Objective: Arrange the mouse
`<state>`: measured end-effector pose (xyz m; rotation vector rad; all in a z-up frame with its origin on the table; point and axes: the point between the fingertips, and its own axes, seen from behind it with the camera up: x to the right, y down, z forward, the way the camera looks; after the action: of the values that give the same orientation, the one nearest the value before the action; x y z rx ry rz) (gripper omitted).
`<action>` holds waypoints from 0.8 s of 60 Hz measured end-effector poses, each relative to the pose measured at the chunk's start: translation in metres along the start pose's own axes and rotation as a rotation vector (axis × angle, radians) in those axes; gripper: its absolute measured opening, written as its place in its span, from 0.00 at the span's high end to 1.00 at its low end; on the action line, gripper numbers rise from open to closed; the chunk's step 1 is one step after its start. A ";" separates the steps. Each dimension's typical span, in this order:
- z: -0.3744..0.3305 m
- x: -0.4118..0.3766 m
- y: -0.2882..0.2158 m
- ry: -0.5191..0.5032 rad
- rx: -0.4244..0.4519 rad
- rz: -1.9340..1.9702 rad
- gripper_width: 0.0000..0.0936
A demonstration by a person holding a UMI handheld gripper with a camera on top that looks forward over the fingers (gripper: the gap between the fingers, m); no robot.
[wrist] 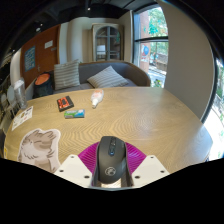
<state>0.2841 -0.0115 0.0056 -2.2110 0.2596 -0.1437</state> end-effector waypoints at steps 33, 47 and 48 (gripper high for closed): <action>-0.031 -0.277 0.042 -0.128 -0.016 -0.270 0.53; -0.078 -0.253 0.021 -0.150 0.113 -0.322 0.09; -0.085 -0.251 0.022 -0.162 0.120 -0.315 0.09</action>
<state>0.0207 -0.0311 0.0370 -2.1168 -0.1837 -0.1471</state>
